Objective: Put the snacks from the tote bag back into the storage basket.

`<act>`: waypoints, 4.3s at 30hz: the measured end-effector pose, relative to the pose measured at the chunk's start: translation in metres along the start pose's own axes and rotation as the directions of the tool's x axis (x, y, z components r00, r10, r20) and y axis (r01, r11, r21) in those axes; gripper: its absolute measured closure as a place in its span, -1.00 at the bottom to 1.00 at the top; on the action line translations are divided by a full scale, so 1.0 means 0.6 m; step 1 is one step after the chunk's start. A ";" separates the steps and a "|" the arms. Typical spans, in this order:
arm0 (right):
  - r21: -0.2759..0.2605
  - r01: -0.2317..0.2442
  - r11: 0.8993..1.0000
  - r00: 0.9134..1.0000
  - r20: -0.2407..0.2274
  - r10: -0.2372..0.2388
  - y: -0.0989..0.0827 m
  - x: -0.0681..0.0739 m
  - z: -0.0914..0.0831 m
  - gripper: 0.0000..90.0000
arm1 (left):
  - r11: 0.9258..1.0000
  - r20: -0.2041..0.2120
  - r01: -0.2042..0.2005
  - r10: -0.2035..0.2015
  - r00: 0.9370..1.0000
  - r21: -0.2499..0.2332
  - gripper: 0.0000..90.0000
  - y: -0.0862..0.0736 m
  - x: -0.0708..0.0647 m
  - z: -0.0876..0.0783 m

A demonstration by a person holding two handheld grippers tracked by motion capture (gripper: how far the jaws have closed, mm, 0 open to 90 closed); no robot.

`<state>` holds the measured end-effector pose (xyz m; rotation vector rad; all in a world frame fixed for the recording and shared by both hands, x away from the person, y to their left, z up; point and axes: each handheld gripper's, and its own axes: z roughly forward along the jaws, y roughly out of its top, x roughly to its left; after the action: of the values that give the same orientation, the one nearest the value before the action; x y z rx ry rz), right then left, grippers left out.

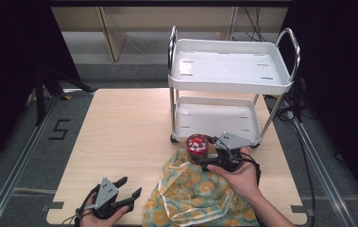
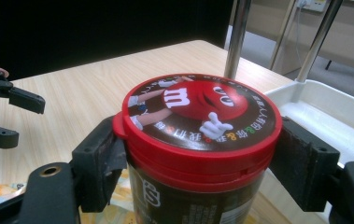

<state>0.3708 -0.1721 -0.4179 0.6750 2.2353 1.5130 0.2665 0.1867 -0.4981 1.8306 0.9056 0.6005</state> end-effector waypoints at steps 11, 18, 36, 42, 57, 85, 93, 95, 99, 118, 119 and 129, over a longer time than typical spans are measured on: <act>0.000 -0.006 1.000 1.000 0.019 0.006 0.005 -0.004 0.005 -0.42 | 1.000 -0.003 0.014 -0.014 1.000 -0.003 -0.22 0.000 -0.001 -0.001; 0.000 -0.012 1.000 1.000 0.017 0.012 0.006 -0.007 0.008 -0.42 | 1.000 -0.007 0.023 -0.023 1.000 -0.001 -0.22 -0.001 -0.001 -0.001; -0.007 -0.023 1.000 1.000 0.010 0.024 0.008 -0.014 0.021 -0.42 | 1.000 -0.005 0.005 -0.005 1.000 -0.004 -0.22 0.000 0.002 0.000; -0.004 -0.020 1.000 1.000 0.018 0.020 0.010 -0.016 0.022 -0.42 | 1.000 -0.010 0.018 -0.018 1.000 -0.003 -0.22 0.000 0.001 -0.001; -0.004 -0.035 0.999 0.999 0.024 0.036 0.010 -0.027 0.029 -0.42 | 1.000 -0.011 0.017 -0.017 1.000 -0.002 -0.22 0.000 0.002 -0.002; 0.000 -0.056 0.998 0.998 0.034 0.056 0.010 -0.043 0.043 -0.42 | 1.000 -0.010 0.016 -0.016 1.000 -0.004 -0.22 0.000 0.002 -0.002; -0.001 -0.067 0.998 0.997 0.038 0.067 0.014 -0.045 0.044 -0.42 | 1.000 -0.015 0.012 -0.012 1.000 0.004 -0.22 0.000 0.002 -0.003; -0.004 -0.056 0.998 0.998 0.035 0.056 0.015 -0.047 0.047 -0.42 | 1.000 -0.018 0.027 -0.027 0.999 0.004 -0.22 0.000 0.001 -0.003; 0.002 -0.072 0.997 0.997 0.033 0.071 0.015 -0.047 0.050 -0.42 | 1.000 -0.007 0.006 -0.006 1.000 -0.004 -0.22 0.001 0.003 -0.002; -0.006 -0.081 0.997 0.996 0.025 0.081 0.020 -0.056 0.056 -0.42 | 1.000 -0.009 0.010 -0.010 1.000 -0.008 -0.22 0.001 0.004 -0.002; -0.006 -0.078 0.997 0.997 0.024 0.078 0.020 -0.056 0.056 -0.42 | 1.000 -0.008 0.010 -0.010 1.000 -0.008 -0.22 0.001 0.004 -0.002; -0.016 -0.074 0.997 0.997 0.034 0.075 0.024 -0.062 0.062 -0.42 | 1.000 -0.017 0.010 -0.010 1.000 0.001 -0.22 0.001 0.004 -0.004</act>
<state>0.4240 -0.1606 -0.4172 0.7821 2.1941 1.5393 0.2663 0.1897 -0.4967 1.8233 0.9262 0.6099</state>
